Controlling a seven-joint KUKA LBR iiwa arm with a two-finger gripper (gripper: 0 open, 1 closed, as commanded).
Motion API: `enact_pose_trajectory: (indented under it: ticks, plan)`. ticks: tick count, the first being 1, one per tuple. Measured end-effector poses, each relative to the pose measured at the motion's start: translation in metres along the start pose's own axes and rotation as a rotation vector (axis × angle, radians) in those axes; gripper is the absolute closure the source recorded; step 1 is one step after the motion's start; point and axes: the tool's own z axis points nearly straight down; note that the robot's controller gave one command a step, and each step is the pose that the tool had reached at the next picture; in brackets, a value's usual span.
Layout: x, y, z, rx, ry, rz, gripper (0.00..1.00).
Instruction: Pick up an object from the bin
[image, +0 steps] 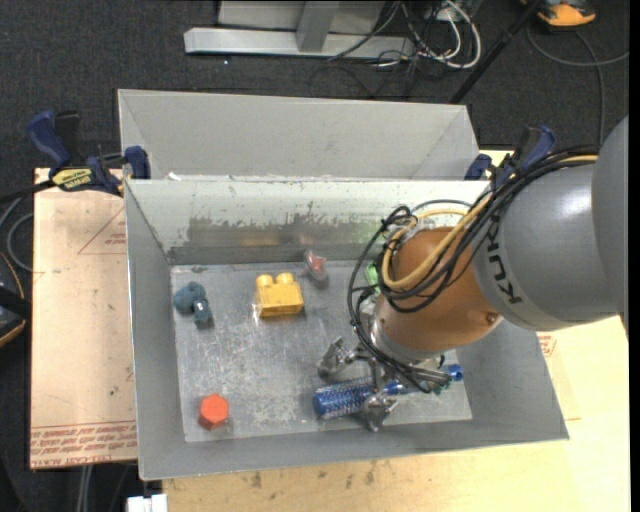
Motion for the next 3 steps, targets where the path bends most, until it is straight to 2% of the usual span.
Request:
enact_pose_trajectory:
  ticks: [1,2,3]
  plan:
    - [-0.002,-0.001,-0.002,-0.005,0.01,0.003,0.0]
    - [-0.004,-0.001,-0.004,-0.005,0.006,0.003,1.0]
    - [-0.006,-0.001,-0.063,-0.006,0.009,0.006,1.0]
